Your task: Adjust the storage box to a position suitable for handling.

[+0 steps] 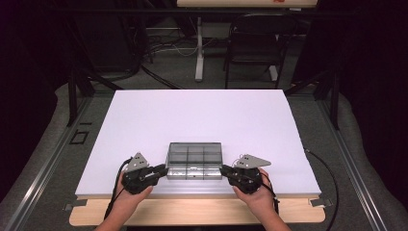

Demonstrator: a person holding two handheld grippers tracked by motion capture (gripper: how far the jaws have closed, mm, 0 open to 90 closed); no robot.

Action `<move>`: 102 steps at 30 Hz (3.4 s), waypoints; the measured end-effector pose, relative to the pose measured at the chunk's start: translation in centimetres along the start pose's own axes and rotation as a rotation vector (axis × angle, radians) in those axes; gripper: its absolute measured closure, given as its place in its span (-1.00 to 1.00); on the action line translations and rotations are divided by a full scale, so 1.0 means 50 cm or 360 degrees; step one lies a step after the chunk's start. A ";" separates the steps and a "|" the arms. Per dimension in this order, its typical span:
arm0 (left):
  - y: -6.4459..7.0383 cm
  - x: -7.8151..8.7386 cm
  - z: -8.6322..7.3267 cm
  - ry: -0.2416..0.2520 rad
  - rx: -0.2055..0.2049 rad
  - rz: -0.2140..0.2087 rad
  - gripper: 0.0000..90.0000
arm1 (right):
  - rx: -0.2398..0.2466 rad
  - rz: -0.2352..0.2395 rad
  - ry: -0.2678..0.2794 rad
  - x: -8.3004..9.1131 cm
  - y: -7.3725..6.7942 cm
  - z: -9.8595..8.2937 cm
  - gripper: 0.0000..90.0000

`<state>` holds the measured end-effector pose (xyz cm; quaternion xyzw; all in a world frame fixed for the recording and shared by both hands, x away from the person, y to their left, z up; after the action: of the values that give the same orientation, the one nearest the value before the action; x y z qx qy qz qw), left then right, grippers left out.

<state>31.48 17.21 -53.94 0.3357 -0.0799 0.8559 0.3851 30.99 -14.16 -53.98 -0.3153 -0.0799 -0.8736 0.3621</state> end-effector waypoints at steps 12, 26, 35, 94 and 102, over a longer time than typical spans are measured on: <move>-0.005 0.009 0.015 0.0034 -0.0006 0.0045 0.63 | -0.0003 -0.0028 0.0050 0.004 0.005 0.013 0.74; -0.007 0.020 0.030 0.0044 -0.0041 0.0054 0.63 | -0.0010 -0.0046 0.0084 0.008 0.012 0.023 0.70; -0.011 0.022 0.045 0.0048 -0.0040 0.0060 0.63 | -0.0011 -0.0051 0.0111 0.014 0.015 0.038 0.69; -0.063 0.012 0.147 0.0116 0.0039 0.0054 0.67 | -0.0080 -0.0056 0.0139 -0.001 0.071 0.143 0.68; -0.071 0.007 0.158 0.0129 0.0057 0.0064 0.67 | -0.0086 -0.0065 0.0144 -0.006 0.079 0.153 0.68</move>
<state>37.89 16.76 -48.11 0.3058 -0.0555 0.8777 0.3647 37.63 -14.05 -48.48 -0.2833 -0.0461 -0.8960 0.3389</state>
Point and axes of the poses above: each handheld gripper's, and its own axes: x roughly backward along the jaws, z roughly out of its top, y roughly to its right, the point moved 3 cm from there along -x, roughly forward along the jaws, and after that the axes turned 6 degrees about -y, right-handed, at the moved point
